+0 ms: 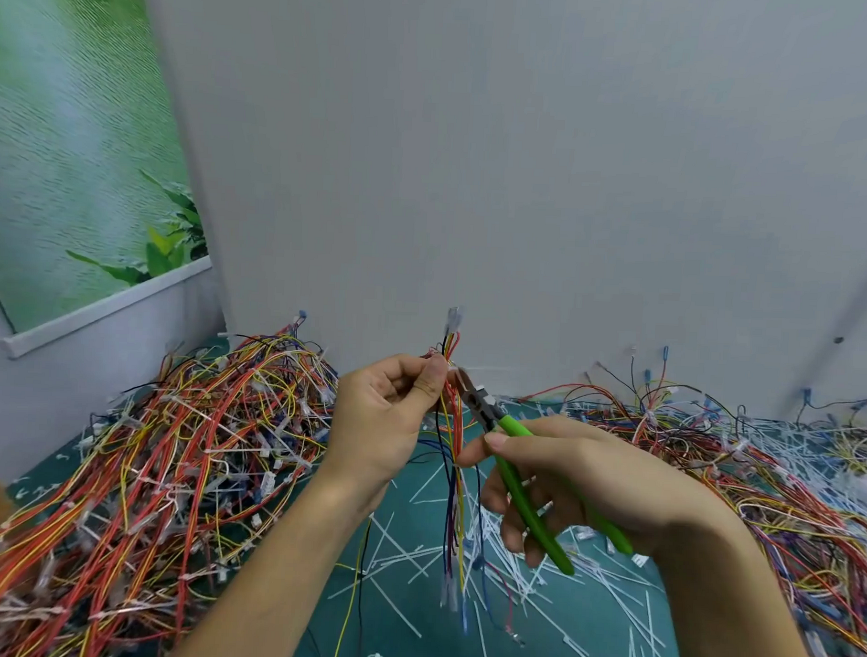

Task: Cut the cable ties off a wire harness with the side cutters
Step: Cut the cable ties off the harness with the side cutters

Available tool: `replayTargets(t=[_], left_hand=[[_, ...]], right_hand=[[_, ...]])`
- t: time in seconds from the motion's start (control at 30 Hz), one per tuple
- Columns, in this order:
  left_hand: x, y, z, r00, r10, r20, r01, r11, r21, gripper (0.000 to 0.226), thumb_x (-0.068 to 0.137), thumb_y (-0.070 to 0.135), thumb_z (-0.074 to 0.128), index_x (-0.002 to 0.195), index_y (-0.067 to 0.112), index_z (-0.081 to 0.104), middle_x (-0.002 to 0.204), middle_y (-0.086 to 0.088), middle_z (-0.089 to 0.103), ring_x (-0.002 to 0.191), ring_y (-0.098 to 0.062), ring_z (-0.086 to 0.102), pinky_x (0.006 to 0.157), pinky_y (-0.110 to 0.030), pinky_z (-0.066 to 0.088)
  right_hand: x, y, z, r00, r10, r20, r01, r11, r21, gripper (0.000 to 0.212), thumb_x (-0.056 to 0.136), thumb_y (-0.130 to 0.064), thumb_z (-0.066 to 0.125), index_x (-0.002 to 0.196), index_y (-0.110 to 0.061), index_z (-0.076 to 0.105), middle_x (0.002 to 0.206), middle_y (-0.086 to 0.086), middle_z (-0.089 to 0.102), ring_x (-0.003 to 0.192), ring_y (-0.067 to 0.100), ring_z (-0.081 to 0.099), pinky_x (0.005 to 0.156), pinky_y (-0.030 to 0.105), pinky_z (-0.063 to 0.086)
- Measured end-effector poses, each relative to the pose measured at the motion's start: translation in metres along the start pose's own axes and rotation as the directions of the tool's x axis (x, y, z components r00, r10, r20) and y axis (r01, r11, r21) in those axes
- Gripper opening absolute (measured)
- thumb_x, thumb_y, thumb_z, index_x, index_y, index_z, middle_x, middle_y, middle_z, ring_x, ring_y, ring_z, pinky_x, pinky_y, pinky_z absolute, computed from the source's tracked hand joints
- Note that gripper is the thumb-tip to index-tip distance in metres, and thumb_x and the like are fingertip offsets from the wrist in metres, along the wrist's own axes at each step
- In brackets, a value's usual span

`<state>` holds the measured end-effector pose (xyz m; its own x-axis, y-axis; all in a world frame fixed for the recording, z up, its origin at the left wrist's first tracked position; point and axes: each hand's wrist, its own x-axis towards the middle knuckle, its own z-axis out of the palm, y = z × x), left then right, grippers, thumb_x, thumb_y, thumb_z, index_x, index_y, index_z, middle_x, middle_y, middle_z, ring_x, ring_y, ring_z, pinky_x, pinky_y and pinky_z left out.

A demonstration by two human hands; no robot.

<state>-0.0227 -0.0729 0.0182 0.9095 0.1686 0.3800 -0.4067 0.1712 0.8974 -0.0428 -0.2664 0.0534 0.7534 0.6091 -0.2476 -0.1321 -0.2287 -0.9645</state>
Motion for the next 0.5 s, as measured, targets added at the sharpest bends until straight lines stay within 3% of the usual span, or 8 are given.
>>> replayTargets(t=[0.2, 0.33, 0.5], left_hand=[[0.001, -0.001, -0.002, 0.999, 0.036, -0.005, -0.036, 0.997, 0.067, 0.019, 0.085, 0.036, 0.069, 0.077, 0.021, 0.078, 0.071, 0.000, 0.071, 0.066, -0.007, 0.061, 0.065, -0.017, 0.051], [0.002, 0.000, -0.002, 0.999, 0.043, -0.020, -0.041, 0.995, 0.085, 0.022, 0.084, 0.036, 0.070, 0.077, 0.016, 0.076, 0.073, -0.003, 0.072, 0.069, -0.009, 0.062, 0.069, -0.020, 0.053], [0.002, -0.002, -0.003, 0.998, 0.066, -0.017, -0.063, 0.989, 0.131, 0.028, 0.085, 0.039, 0.070, 0.081, 0.012, 0.076, 0.073, -0.005, 0.071, 0.066, -0.010, 0.058, 0.065, -0.021, 0.051]], right_hand=[[-0.002, -0.003, 0.004, 1.000, 0.002, -0.030, -0.003, 0.999, -0.032, 0.033, 0.087, -0.049, 0.065, 0.102, -0.022, 0.075, 0.077, 0.007, 0.065, 0.067, 0.035, 0.066, 0.064, 0.045, 0.057], [-0.004, -0.007, 0.011, 0.995, -0.030, -0.093, 0.024, 0.998, -0.063, 0.039, 0.089, -0.044, 0.066, 0.112, -0.012, 0.070, 0.077, 0.007, 0.063, 0.064, 0.032, 0.065, 0.058, 0.038, 0.055], [-0.007, -0.011, 0.021, 0.987, -0.053, -0.149, 0.031, 0.988, -0.150, 0.028, 0.105, -0.031, 0.054, 0.116, -0.008, 0.065, 0.076, 0.005, 0.061, 0.061, 0.027, 0.063, 0.054, 0.034, 0.053]])
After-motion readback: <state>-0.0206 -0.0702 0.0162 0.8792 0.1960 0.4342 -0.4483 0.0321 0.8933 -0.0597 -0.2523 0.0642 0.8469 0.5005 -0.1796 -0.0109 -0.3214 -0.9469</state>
